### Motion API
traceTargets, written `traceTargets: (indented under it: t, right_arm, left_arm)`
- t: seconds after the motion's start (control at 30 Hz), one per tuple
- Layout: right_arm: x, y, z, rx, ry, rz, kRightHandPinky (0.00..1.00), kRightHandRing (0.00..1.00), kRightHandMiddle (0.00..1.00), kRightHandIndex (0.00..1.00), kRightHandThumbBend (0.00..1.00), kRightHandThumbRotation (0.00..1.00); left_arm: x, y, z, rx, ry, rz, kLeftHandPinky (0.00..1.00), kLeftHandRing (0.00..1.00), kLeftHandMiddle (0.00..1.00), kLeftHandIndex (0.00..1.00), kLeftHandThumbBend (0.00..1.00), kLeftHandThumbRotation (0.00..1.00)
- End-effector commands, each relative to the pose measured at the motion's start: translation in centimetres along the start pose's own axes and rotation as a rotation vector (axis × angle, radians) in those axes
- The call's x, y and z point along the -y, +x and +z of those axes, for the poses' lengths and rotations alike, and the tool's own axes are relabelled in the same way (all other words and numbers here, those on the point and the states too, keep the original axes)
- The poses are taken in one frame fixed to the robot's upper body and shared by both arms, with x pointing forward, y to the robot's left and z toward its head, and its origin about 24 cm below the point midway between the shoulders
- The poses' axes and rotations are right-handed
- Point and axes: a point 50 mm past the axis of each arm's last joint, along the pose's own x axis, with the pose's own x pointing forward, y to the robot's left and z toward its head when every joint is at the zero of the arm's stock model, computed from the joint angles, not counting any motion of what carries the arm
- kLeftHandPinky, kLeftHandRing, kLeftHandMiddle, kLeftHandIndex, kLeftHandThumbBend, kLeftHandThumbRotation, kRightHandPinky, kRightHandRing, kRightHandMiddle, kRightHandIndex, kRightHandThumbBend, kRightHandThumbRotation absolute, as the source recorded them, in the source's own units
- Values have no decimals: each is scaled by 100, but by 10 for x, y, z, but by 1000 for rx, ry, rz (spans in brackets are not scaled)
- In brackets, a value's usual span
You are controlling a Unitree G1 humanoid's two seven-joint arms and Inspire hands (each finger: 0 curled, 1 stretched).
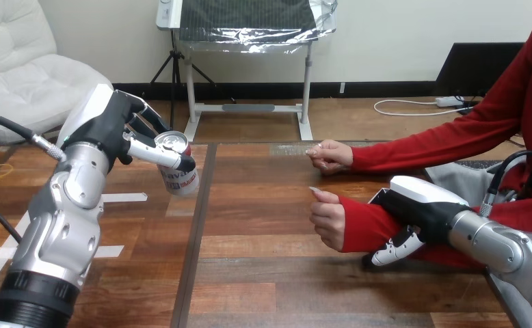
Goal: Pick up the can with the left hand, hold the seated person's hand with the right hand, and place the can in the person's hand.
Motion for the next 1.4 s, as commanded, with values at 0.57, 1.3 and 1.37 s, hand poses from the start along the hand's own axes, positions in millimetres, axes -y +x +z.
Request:
traceTargets:
  t: [0.57, 1.3, 1.37]
  right_arm:
    - [54, -1, 17, 86, -23, -147, 32, 35, 39, 38, 62, 24]
    - [65, -1, 21, 97, -65, -169, 27, 30, 34, 33, 62, 34]
    - [65, -1, 22, 96, -66, -170, 27, 29, 33, 32, 62, 35]
  left_arm:
    - [-28, 2, 29, 113, 28, 84, 29, 35, 41, 42, 79, 0]
    - [-27, 2, 30, 118, 24, 80, 28, 34, 40, 41, 80, 0]
    - [-27, 2, 30, 119, 24, 79, 29, 35, 40, 41, 80, 0]
